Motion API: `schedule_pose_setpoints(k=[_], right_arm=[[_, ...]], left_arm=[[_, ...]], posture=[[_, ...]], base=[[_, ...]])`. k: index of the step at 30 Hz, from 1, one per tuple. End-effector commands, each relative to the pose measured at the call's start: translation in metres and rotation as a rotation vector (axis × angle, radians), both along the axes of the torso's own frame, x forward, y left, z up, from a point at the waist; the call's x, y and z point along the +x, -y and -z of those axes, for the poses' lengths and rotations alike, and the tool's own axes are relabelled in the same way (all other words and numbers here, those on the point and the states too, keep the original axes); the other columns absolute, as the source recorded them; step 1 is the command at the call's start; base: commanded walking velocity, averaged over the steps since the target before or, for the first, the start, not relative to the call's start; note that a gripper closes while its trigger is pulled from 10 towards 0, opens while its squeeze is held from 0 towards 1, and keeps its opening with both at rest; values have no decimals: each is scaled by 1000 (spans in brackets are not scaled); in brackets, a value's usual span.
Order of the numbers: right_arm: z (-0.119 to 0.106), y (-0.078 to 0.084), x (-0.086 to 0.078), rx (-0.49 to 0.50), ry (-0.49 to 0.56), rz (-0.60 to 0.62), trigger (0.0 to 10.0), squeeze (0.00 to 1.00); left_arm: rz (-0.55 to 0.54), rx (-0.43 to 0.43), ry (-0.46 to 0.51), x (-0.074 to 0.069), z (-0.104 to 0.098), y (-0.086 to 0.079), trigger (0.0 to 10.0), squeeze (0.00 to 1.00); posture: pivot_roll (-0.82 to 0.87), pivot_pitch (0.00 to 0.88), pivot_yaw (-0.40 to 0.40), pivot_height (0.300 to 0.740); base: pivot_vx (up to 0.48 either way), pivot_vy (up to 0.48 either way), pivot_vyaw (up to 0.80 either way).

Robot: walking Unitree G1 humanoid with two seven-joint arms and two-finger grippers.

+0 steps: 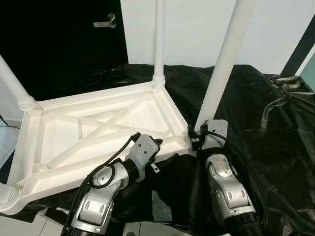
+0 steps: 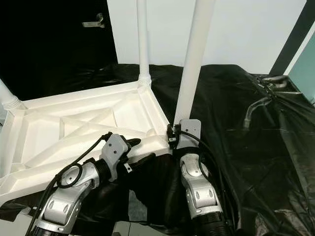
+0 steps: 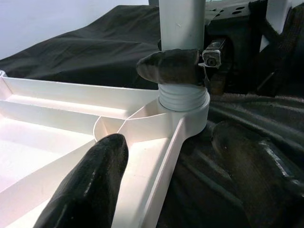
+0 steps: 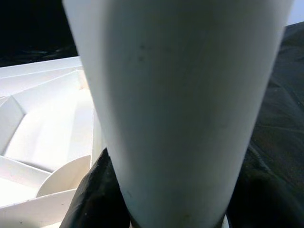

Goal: Building children table

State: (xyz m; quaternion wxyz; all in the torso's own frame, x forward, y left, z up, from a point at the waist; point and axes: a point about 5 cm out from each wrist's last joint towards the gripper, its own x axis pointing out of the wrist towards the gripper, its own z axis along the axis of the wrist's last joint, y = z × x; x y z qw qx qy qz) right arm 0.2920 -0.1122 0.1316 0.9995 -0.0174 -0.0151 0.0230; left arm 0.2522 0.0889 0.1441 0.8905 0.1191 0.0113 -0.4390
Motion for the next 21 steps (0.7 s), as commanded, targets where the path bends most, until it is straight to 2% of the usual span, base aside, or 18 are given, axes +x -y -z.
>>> schedule_pose_setpoints(k=[1,8,13,14,18,21], right_arm=[[11,3,-4,-8,-59,25,10000,0],[7,0,-6,-18,-57,40,10000,0],[0,6,-6,-33,-25,71,10000,0],[-3,9,-6,-36,-7,61,10000,1000],[-7,12,-8,-43,23,35,10000,1000],[-15,21,-10,-55,70,-51,10000,1000]], left_arm=[[-32,-7,3,0,0,1,10000,0],[-38,-2,4,2,0,-1,10000,0],[-41,-2,1,2,-1,-1,10000,0],[-42,-2,1,1,-1,-1,10000,0],[-42,-2,1,1,-1,-1,10000,0],[-41,-2,-3,-1,-1,-2,10000,0]], posture=[[65,0,-12,740],[63,0,-8,740],[63,0,-7,740],[63,0,-7,740],[63,0,-7,740],[61,0,-9,740]], base=[[0,0,0],[0,0,0],[0,0,0],[0,0,0],[0,0,0],[0,0,0]])
